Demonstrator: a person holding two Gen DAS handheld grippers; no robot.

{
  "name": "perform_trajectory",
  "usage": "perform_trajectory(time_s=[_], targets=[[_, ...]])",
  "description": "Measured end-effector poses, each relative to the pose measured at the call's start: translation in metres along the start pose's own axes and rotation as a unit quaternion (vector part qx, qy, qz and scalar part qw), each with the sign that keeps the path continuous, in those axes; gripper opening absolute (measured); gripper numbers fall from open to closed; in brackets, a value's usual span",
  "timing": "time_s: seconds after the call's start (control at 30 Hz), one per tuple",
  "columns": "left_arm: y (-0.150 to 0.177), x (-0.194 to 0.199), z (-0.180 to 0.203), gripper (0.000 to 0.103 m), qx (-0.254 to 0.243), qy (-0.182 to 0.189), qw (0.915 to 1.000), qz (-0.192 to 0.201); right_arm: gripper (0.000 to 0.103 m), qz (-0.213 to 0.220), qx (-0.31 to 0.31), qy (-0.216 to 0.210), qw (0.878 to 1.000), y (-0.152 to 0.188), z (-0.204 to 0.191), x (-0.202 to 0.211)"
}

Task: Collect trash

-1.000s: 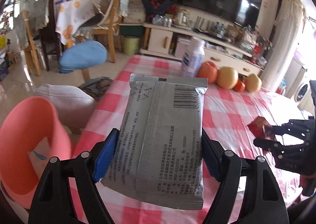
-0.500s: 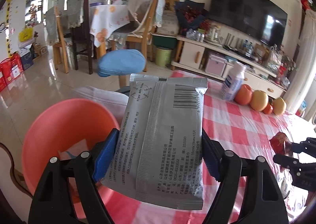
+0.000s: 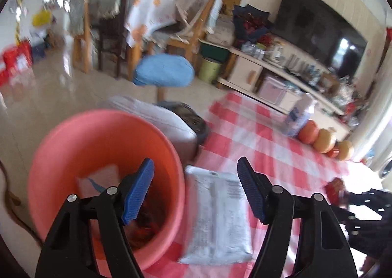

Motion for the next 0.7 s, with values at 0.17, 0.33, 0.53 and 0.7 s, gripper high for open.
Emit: perform_trajectory(time_s=[0.17, 0.33, 0.53, 0.7], targets=[[0.022, -0.013, 0.024, 0.077, -0.026, 0.004, 0.9992, -0.03, 0.042, -0.005, 0.004, -0.005, 1.0, 0.005, -0.002, -0.004], [0.045, -0.018, 0.033, 0.083, -0.045, -0.058, 0.9966, -0.039, 0.042, -0.007, 0.015, -0.016, 1.0, 0.011, -0.005, -0.006], [0.063, -0.01, 0.025, 0.088, -0.033, -0.109, 0.9933, -0.022, 0.042, -0.001, 0.011, -0.03, 0.999, 0.015, 0.0, 0.0], [0.077, -0.016, 0.047, 0.089, -0.068, -0.11, 0.9911, -0.03, 0.042, -0.001, 0.011, -0.039, 0.999, 0.02, 0.005, 0.001]])
Point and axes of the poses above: each gripper's, at about its wrist camera, not at the fingertips, and x roughly against the way its jaws point, z to its right, y to its underside, the point moved 10 cm from there along -x, roughly the way its jaws point, and after that the axes turned 13 degrees about y, right-handed, at the moved point
